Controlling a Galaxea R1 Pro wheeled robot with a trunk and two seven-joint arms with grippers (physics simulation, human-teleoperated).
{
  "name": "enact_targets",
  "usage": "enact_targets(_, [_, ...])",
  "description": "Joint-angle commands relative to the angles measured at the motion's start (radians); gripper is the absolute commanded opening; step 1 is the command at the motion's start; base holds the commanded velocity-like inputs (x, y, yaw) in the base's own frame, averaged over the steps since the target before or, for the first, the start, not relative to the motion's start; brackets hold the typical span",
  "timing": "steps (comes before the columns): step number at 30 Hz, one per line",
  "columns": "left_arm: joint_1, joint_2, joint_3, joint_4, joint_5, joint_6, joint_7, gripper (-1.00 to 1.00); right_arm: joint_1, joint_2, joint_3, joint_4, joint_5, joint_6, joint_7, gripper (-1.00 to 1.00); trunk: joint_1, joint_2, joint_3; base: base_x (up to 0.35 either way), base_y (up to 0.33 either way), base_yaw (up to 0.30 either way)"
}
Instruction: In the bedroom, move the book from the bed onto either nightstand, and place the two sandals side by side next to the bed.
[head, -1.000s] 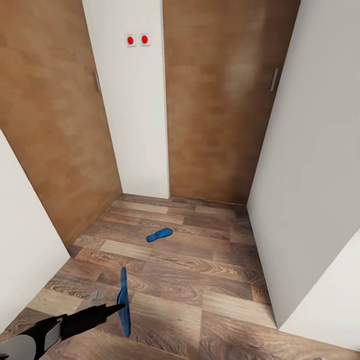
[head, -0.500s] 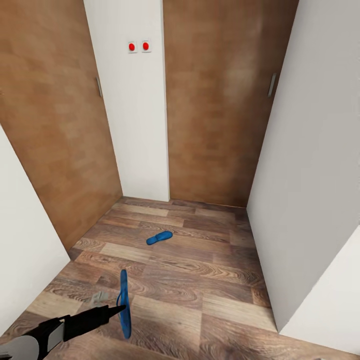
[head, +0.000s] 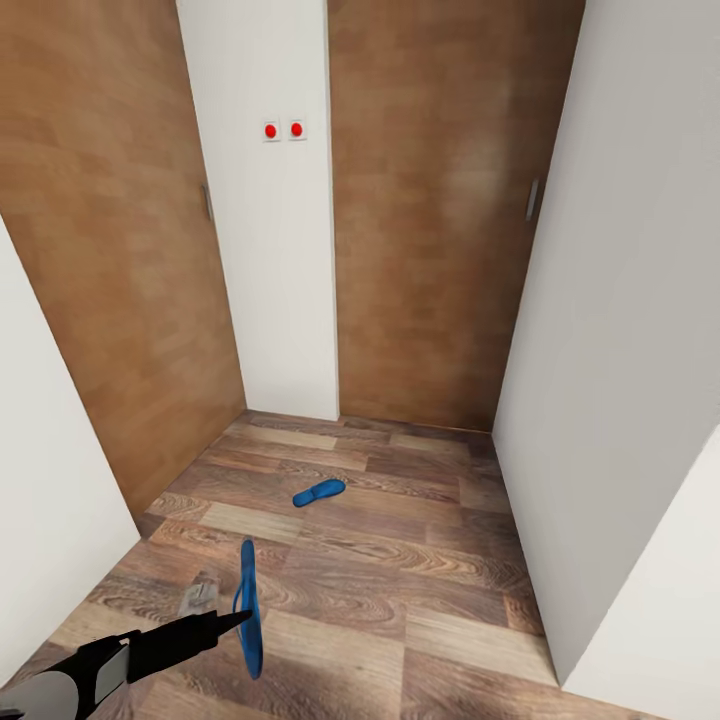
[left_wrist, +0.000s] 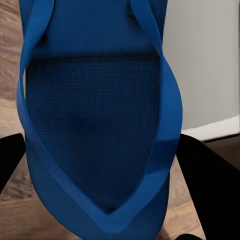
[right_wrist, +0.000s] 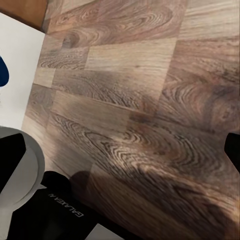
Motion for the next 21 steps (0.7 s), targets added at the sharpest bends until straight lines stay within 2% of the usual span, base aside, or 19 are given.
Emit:
enact_targets(1, [0.000,0.000,0.003,0.000,0.001,0.010,-0.004,-1.00,0.000,0.000,0.000,0.000,-0.007,0.009,0.001,1.00,-0.001,0.000,0.003,0.000,0.000,0.000])
enact_targets(3, [0.000,0.000,0.003,0.000,0.001,0.010,-0.004,-1.00,0.000,0.002,0.000,0.000,-0.007,0.009,0.001,1.00,-0.002,0.000,0.011,0.000,0.000,0.000])
enact_targets(18, [0.001,0.000,0.003,0.000,0.001,0.010,-0.004,-1.00,0.000,0.005,0.000,0.000,-0.007,0.009,0.001,1.00,-0.059,0.105,0.058,0.000,0.000,0.000])
enact_targets(21, [0.001,0.000,0.003,0.000,0.001,0.010,-0.004,-1.00,0.000,0.004,0.000,0.000,-0.007,0.009,0.001,1.00,-0.059,0.105,0.058,0.000,0.000,0.000])
